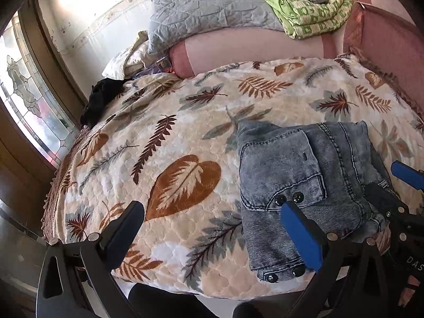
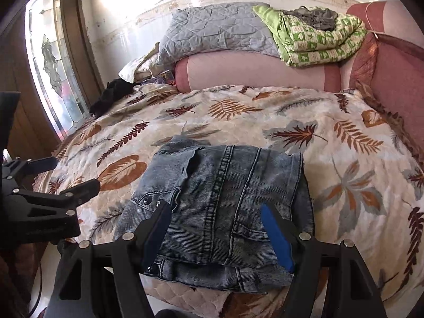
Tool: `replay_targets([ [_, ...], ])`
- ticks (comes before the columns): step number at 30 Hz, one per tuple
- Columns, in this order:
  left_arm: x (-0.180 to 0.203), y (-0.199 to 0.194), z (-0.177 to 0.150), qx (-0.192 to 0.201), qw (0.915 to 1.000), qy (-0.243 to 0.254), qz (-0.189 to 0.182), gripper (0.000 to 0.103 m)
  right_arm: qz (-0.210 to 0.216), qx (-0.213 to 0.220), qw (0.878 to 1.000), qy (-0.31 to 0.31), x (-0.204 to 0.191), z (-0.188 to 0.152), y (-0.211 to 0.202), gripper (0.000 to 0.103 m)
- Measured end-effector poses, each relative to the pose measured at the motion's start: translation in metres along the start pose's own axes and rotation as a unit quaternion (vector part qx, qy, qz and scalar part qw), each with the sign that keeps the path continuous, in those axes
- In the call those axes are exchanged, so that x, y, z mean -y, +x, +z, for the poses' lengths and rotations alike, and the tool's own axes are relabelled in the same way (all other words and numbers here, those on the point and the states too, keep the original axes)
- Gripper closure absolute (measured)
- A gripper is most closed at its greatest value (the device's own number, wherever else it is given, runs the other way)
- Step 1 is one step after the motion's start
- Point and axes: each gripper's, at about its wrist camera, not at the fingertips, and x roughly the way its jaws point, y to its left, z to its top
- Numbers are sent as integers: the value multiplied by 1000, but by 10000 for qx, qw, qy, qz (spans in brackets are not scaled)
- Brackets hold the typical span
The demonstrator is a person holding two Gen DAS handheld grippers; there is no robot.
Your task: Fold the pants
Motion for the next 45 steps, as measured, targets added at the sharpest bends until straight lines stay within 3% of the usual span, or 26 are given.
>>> replay_targets([
  [12,7,12,-2,-156,9998,82,48,0,-75,-68,9999,-59,-1,-2,8,29],
  [37,26,1,2,-73,9991,402,136,0,-140,-31,9997,219,22,-3,1,29],
  [45,24,8,-3,-177,9990,390,159,0,-10,-318,9993,218,21,-9,12,29],
])
